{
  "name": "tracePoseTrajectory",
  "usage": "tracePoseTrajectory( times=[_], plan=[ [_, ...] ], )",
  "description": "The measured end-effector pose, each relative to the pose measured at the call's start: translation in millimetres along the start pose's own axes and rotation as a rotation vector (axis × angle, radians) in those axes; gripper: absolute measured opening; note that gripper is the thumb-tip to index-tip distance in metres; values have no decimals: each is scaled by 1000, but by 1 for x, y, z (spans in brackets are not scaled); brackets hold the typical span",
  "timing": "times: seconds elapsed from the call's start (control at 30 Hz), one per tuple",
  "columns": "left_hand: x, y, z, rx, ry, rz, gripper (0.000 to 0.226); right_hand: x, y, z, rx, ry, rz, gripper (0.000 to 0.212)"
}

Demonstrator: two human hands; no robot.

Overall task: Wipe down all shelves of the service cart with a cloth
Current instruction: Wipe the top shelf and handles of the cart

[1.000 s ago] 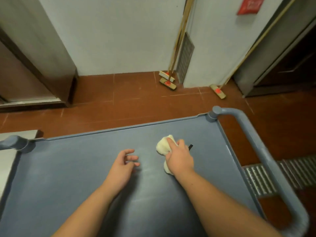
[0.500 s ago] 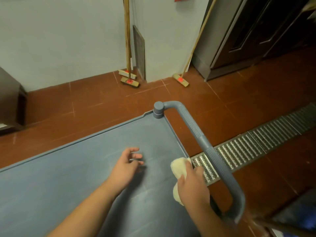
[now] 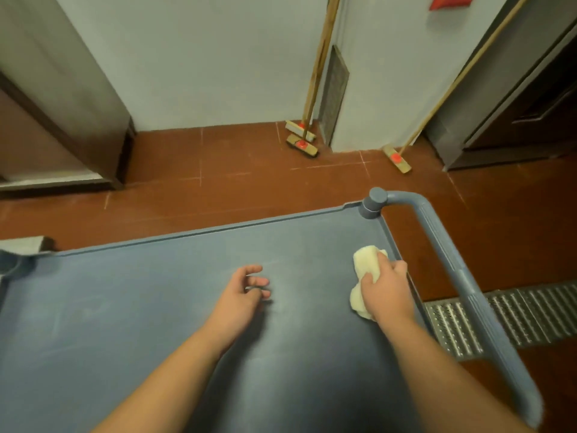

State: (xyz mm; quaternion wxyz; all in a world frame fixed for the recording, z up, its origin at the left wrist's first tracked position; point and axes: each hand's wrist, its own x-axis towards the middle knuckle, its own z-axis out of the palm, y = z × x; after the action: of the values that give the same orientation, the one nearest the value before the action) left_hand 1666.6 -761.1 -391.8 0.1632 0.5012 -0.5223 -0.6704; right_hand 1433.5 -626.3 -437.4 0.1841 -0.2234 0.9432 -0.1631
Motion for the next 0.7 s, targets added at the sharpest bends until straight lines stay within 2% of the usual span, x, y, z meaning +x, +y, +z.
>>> tracePoseTrajectory(
  times=[0.13,0.23,0.37,0.47,0.57,0.7],
  plan=[
    [-15,-11,-78,-54,117,5,42,15,-84,35,2,-75,-69,54],
    [-38,-26,-150,-120,244,-15,41,-15,-171,86,-19,-190,-215,53],
    [-84,-52,-244,-230,409,-64,39,-124,-292,173,-106,-370,-511,54],
    [-119,-73,-301,-264,486,-88,40,-221,-359,233,-157,-522,-725,52],
    [-145,-85,-341,-293,515,-80,39,-290,-391,268,-192,-620,-865,48],
    [-157,-93,-360,-313,485,-60,36,-310,-381,271,-288,-545,-870,53]
  ],
)
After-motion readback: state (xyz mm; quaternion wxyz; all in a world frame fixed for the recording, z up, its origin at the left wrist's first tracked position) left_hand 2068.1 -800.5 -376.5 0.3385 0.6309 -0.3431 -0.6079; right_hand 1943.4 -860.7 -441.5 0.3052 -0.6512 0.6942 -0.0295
